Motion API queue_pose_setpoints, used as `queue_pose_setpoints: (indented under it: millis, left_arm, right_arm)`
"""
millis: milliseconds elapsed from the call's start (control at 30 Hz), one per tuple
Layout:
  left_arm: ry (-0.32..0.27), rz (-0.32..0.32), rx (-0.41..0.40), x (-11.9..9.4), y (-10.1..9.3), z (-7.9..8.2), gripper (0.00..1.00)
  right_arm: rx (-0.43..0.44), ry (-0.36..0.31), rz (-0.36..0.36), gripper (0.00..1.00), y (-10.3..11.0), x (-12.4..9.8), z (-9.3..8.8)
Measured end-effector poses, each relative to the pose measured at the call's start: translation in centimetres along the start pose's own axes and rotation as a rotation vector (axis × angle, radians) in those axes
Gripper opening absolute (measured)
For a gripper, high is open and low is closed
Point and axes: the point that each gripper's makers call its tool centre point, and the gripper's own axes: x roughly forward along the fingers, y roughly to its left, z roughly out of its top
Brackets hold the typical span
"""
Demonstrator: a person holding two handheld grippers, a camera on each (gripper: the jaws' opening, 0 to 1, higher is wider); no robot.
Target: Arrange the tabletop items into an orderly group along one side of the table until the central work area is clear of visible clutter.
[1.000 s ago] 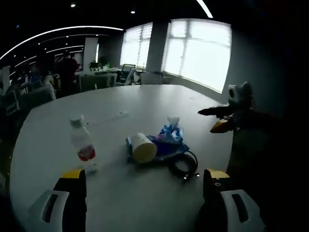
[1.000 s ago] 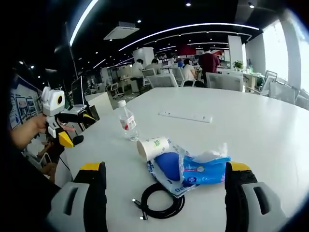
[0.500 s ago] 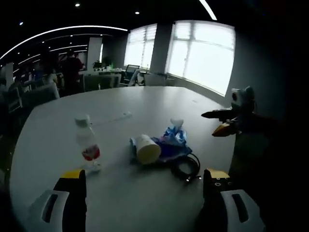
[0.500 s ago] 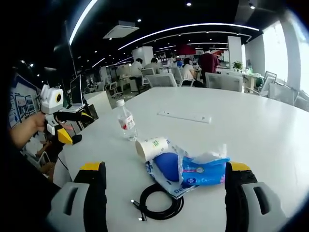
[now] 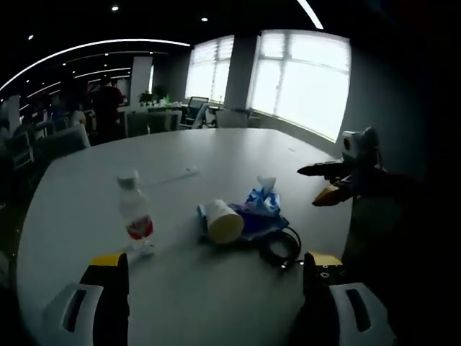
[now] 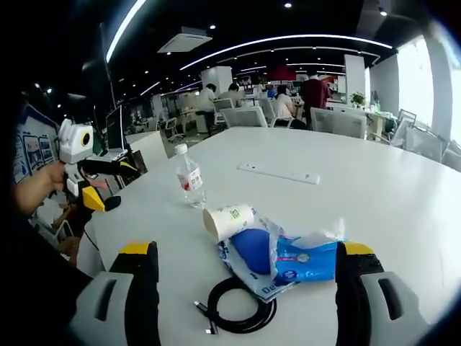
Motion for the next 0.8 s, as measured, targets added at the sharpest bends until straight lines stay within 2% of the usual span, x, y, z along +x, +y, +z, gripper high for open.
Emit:
queue_pose_setpoints:
  millis: [167, 267, 433, 633, 800]
  left_arm:
    - [-0.015, -0.01, -0.01, 0.0, 0.1, 0.3, 1.0]
    - [-0.01, -0.013, -0.005, 0.0, -1.0, 0.7, 0.99]
    - [-0.013, -0.027, -0.01, 0.0, -1.0, 0.7, 0.99]
    - [-0.02, -0.011, -0.012, 0.0, -0.7, 0.9, 0.99]
    - [-0.016, -0.003, -0.006, -0.1, -1.9, 1.7, 0.99]
  right_arm:
    - [-0.023, 0.009, 0.01, 0.98, 0.4, 0.9, 0.1]
    - [-0.03, 0.016, 0.017, 0.98, 0.7, 1.6, 0.2]
    - [-0.043, 0.024, 0.032, 0.96, 1.1, 2.9, 0.3]
    - [-0.059, 0.031, 0.024, 0.94, 1.2, 4.5, 0.5]
    - [-0.063, 0.035, 0.037, 0.91, 1.7, 5.7, 0.7]
